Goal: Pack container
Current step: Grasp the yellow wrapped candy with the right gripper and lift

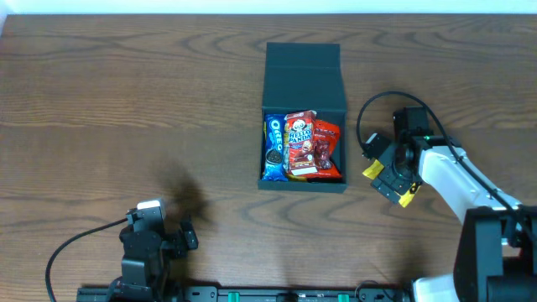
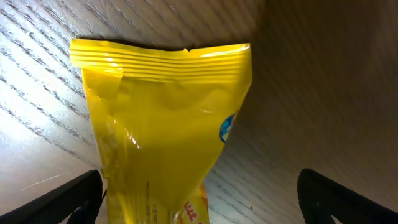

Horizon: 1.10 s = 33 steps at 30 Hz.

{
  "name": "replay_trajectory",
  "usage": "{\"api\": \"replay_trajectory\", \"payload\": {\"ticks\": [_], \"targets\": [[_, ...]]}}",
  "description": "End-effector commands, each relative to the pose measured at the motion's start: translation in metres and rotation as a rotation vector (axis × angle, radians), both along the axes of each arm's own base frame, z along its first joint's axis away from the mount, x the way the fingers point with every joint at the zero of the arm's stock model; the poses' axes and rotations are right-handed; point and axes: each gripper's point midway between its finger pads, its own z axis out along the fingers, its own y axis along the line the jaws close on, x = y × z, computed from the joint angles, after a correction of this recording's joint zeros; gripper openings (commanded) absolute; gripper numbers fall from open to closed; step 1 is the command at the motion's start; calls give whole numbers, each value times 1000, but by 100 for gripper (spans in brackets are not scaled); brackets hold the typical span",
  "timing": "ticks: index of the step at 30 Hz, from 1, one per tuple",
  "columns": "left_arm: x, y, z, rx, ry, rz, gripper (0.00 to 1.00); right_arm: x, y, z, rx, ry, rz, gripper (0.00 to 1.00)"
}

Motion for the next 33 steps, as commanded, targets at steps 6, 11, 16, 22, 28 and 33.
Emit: {"api": "replay_trajectory", "payload": {"ticks": [6,11,16,22,28,33], "targets": [[-10,2,-11,15,60,-2,95,7,1,-8,-5,7,19,99],[-10,2,-11,14,60,-3,95,9,1,-7,-9,0,18,84],[-10,2,-11,14,60,-3,95,9,1,-7,-7,0,13,63],[-10,2,-11,15,60,-2,95,8,1,-7,-7,0,12,51],[-10,2,-11,14,60,-3,95,9,1,-7,-3,-1,3,43],[-10,2,-11,15,60,-2,95,9,2,-7,4,-7,-31,39]]}}
